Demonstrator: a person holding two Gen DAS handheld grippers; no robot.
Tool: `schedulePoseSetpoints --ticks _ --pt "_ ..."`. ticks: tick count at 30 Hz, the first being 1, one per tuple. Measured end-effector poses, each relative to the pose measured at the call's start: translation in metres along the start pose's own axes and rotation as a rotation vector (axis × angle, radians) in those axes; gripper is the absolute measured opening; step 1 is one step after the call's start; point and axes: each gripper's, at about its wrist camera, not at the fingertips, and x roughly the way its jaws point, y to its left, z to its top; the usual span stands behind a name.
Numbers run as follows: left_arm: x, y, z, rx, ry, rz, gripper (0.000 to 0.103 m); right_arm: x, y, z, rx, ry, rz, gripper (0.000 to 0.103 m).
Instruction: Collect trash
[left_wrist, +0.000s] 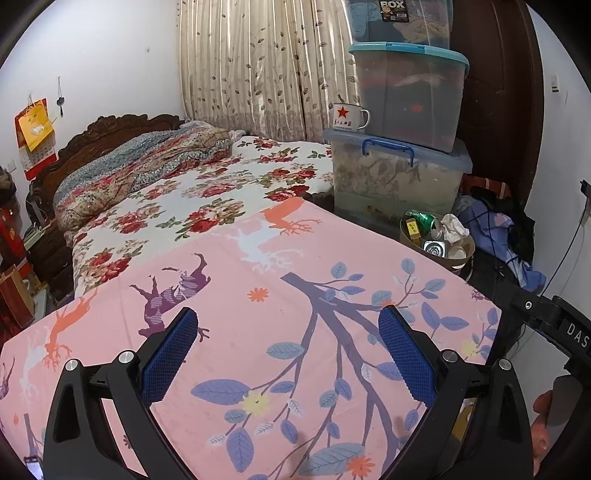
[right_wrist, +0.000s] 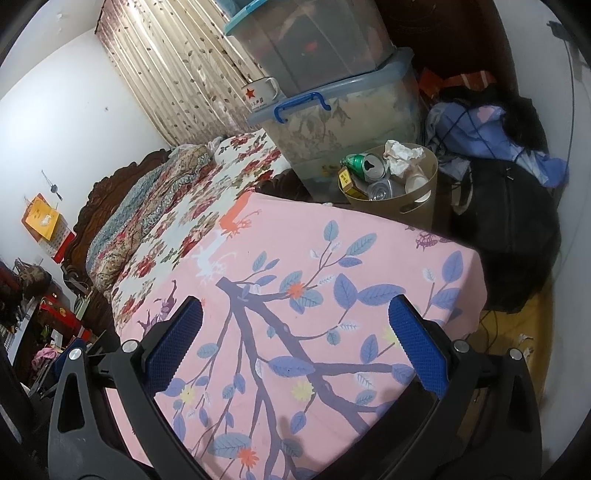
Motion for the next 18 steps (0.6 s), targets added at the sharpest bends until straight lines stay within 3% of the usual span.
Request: schedulePoseSetpoints --ticks 18 --pt "0.0049 -0.0048 0.0004 0.003 0.01 0.021 0.094 0.0023 -0.0043 -0.0025 0.005 -0.011 0.004 0.1"
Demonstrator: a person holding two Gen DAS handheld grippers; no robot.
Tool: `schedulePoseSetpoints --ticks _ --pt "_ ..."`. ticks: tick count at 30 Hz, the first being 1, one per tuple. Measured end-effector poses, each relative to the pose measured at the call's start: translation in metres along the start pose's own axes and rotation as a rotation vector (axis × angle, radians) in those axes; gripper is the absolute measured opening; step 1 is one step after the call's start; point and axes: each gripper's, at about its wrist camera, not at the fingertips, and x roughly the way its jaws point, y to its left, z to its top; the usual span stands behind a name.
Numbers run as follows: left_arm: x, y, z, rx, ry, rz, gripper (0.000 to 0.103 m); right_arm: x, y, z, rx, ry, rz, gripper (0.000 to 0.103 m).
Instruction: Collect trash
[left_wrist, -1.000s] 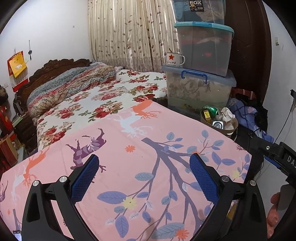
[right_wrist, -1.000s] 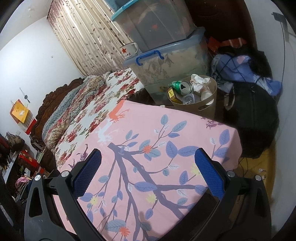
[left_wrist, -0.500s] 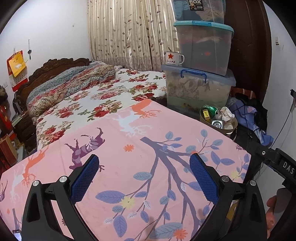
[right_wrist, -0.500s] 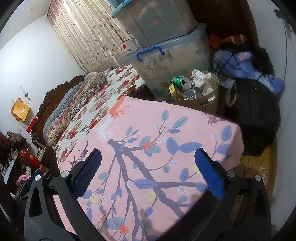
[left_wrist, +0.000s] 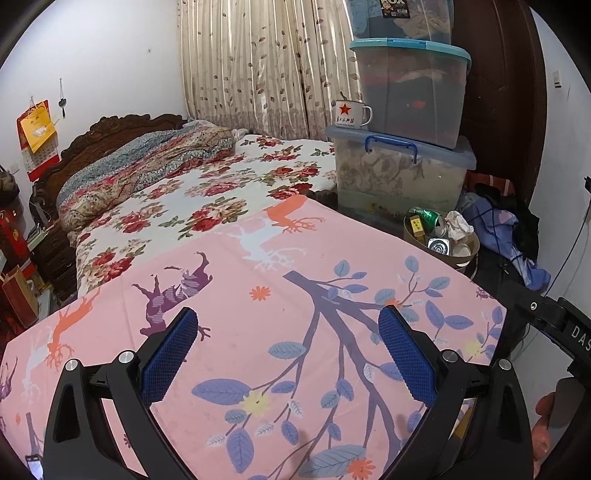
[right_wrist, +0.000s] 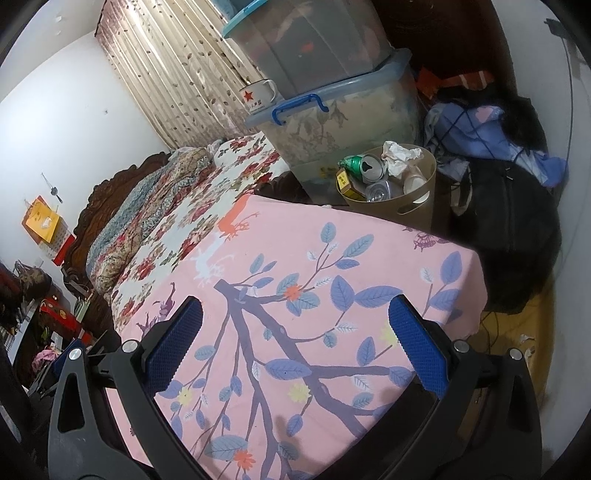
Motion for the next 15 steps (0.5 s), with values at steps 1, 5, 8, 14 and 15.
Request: schedulePoseSetpoints --ticks 1,5,8,14,15 --pt "0.0007 -0.0006 -0.0003 0.002 0.003 -0.002 0.094 0.0002 -0.0002 -0.0001 0.001 0.0 0.0 0.1" --pt "0.0028 -0.0019 -0.0014 0.004 0.011 -0.004 0.094 0.0002 -0.0002 0.0 0.0 -0.001 0.0 0.1" --pt "0.0049 -0.0034 -0.0022 0.007 0.022 -0.009 0.094 0.0006 -0.0003 -0.0001 0.001 -0.001 0.0 0.1" --pt "0.0045 -0.0079 -0.0034 0.021 0.018 -0.008 0.094 0.0003 -0.0001 -0.0006 -0.002 -0.002 0.001 0.1" --pt "0.0043 -0.008 -0.0033 0.022 0.017 -0.009 0.094 0.0002 -0.0004 -0.0005 -0.001 -0.001 0.001 0.1"
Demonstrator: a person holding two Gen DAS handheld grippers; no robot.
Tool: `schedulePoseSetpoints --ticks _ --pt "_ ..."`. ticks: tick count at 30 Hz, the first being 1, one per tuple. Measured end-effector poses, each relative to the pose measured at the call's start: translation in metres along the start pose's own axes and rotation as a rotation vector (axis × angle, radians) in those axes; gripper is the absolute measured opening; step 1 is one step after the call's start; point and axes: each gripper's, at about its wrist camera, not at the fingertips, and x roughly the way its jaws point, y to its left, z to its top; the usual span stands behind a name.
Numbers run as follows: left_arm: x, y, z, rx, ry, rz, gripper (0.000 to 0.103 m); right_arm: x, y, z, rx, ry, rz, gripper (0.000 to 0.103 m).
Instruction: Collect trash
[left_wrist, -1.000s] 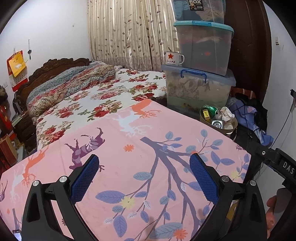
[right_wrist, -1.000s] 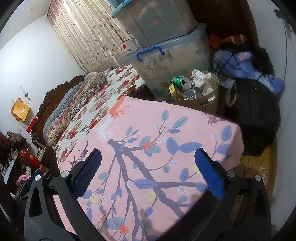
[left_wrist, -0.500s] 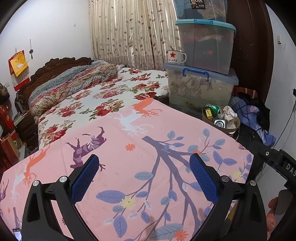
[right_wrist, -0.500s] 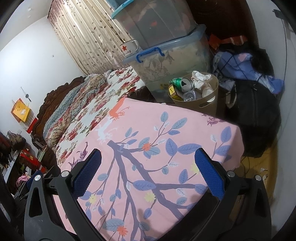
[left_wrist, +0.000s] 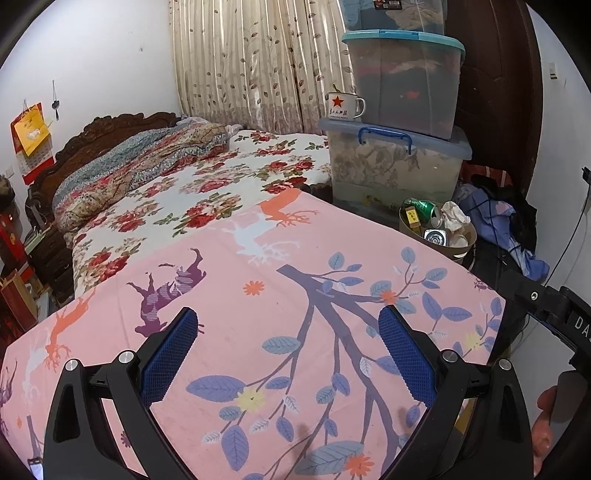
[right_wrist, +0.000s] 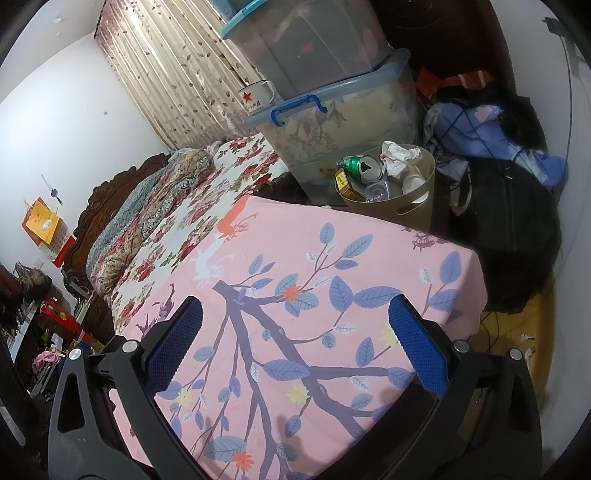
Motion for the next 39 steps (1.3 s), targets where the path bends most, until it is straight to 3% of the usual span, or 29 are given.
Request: schedulePoseSetpoints --ticks 39 --pt "0.0092 -0.003 -0.005 0.028 0.042 0.011 0.094 0.0033 0.0016 -0.0048 -0.006 0.004 -0.001 0.1"
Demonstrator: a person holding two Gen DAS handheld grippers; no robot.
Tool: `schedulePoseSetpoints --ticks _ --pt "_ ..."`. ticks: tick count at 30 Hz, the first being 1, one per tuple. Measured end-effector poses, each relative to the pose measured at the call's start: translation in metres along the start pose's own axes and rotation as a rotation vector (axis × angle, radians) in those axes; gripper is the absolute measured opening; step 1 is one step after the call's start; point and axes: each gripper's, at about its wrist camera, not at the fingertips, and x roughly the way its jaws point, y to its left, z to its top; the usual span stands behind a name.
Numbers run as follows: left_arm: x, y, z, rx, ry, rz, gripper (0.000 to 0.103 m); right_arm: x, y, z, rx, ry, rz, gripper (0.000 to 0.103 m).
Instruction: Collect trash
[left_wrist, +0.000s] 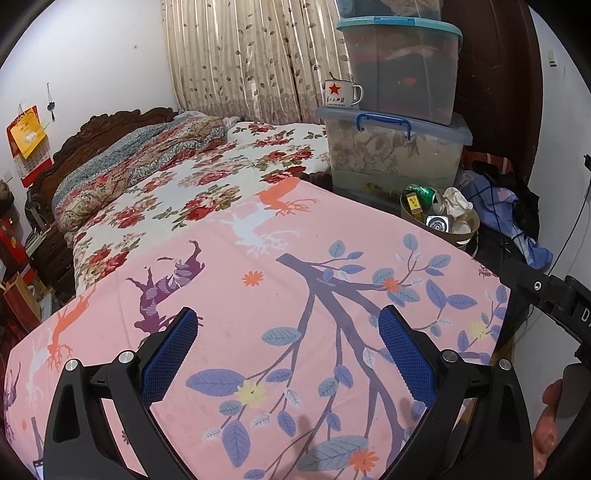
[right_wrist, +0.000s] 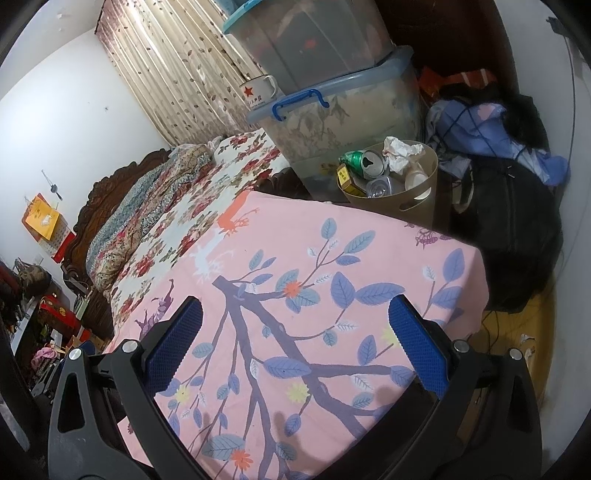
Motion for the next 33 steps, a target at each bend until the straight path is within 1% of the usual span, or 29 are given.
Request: schedulePoseSetpoints --ticks 15,28,33 --pt "0.003 0.0 -0.001 -0.005 0.011 0.0 0.094 0.004 -0.001 -0.002 0.005 0.01 -0.001 0.1" --pt "0.01 -0.002 -0.004 0.002 0.038 -0.003 0.094 0.006 -0.001 -0.005 0.005 0.019 -0.001 0.1" --pt "0.015 -0.003 -0.006 0.0 0.064 -0.013 0.094 0.007 -0.002 -0.003 0.005 0.021 0.001 0.1"
